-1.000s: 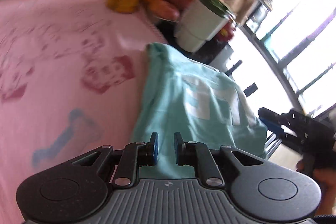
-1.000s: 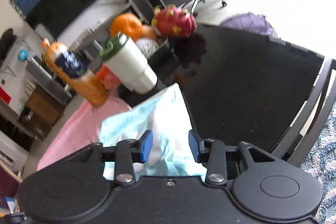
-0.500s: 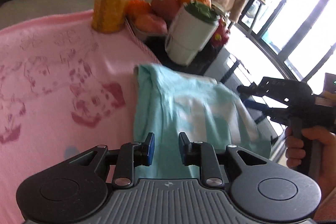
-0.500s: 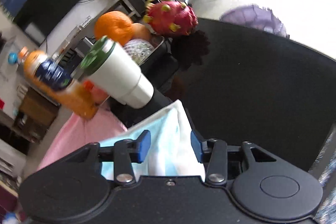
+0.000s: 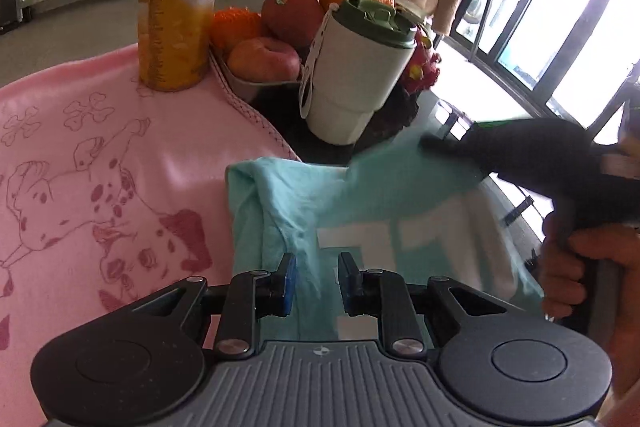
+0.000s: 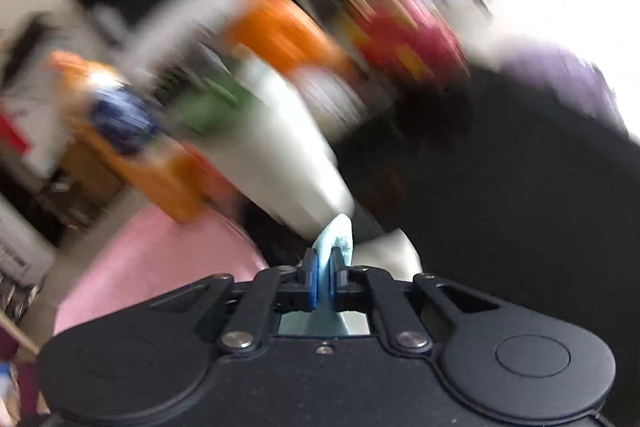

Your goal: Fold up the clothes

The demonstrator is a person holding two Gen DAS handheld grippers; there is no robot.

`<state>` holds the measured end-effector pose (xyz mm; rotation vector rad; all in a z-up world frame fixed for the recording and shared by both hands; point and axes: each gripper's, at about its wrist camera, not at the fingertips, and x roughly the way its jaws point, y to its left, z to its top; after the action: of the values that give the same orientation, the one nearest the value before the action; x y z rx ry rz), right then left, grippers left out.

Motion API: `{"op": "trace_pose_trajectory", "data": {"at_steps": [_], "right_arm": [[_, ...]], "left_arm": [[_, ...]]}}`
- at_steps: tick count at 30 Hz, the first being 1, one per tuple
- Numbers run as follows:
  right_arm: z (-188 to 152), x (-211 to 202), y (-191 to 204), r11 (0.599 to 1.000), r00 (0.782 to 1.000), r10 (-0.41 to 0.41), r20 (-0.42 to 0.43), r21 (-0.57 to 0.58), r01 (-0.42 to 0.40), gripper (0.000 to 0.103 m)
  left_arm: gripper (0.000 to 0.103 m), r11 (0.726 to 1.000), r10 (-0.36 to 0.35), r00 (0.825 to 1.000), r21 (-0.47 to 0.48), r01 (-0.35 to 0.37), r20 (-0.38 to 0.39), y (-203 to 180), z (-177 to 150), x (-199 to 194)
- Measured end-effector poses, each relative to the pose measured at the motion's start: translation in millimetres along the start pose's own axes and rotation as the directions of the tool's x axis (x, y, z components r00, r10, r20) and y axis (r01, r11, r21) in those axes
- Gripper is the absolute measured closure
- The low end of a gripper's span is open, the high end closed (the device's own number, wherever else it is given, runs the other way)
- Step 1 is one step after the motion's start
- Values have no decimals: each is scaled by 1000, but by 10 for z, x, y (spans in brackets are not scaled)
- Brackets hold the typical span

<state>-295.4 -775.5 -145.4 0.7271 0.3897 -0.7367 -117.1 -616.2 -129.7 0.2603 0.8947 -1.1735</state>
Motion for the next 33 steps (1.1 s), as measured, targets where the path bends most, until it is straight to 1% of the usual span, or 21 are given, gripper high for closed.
{"op": "trace_pose_trajectory", "data": {"at_steps": [1,3,4,6,7,11,14,15,17,18,19,20,21,22,23,26,28,29,31,32,33], "right_arm": [[-2,-23,22,1000,1000,-12,20,-21,13,98],[-46,47,-39,998,998,-66,-9,-17,66,97],[-68,82,-70,996,995,-93,-24,-15,92,95],[-112,152,-131,989,988,-146,-53,-14,145,83],[-129,145,-162,986,984,-165,-63,-11,165,75],[-162,-173,-279,980,978,-196,-72,25,198,67],[-197,-638,-291,979,986,-163,-43,116,167,68],[-233,-757,-288,980,991,-127,-39,152,131,69],[-337,-858,-292,975,999,4,-48,223,7,75],[-414,-884,-298,963,996,65,-65,264,-45,75],[-526,-863,-311,949,989,106,-105,309,-69,75],[-639,-816,-326,941,982,113,-154,334,-55,75],[-725,-798,-360,938,978,88,-190,346,-18,82],[-772,-835,-420,932,980,51,-192,362,23,90],[-818,-873,-481,924,981,13,-194,378,63,103],[-956,-1001,-641,890,973,-111,-204,416,188,103],[-1040,-1157,-662,860,949,-236,-208,409,304,97],[-1073,-1241,-653,852,944,-267,-194,411,325,89],[-1111,-1428,-577,863,965,-236,-117,431,263,89],[-1130,-1522,-539,868,972,-220,-78,439,232,88],[-1147,-1618,-484,875,978,-205,-43,440,203,86]], "left_arm": [[84,1000,8,1000,-6,-8,12,-3,-5,15],[84,1000,24,1000,-20,-23,11,-4,-23,61],[84,999,35,999,-25,-35,6,-3,-36,79],[83,998,46,999,-33,-46,6,21,-67,73],[83,998,47,999,-40,-47,9,42,-82,44],[83,998,31,999,-47,-30,27,101,-142,-176],[83,1000,-4,1000,11,4,31,29,-247,-348],[83,999,-9,1000,35,8,29,-13,-303,-387],[83,998,-4,1000,57,3,15,-76,-418,-397],[83,999,6,1000,53,-6,-2,-87,-473,-370],[83,999,16,1000,35,-15,-25,-81,-526,-330],[83,1000,21,998,6,-20,-53,-55,-578,-282],[83,999,32,997,-22,-34,-74,-18,-633,-246],[83,998,45,995,-47,-50,-93,21,-690,-214],[82,997,60,994,-49,-65,-91,33,-741,-218],[82,995,85,990,-46,-90,-110,35,-795,-321],[81,993,100,987,-44,-106,-124,36,-825,-393],[81,993,107,985,-43,-114,-132,37,-841,-429],[81,991,122,982,-41,-130,-146,38,-871,-501],[81,989,133,979,-43,-141,-153,32,-875,-575],[79,987,144,977,-46,-154,-159,25,-876,-658]]}}
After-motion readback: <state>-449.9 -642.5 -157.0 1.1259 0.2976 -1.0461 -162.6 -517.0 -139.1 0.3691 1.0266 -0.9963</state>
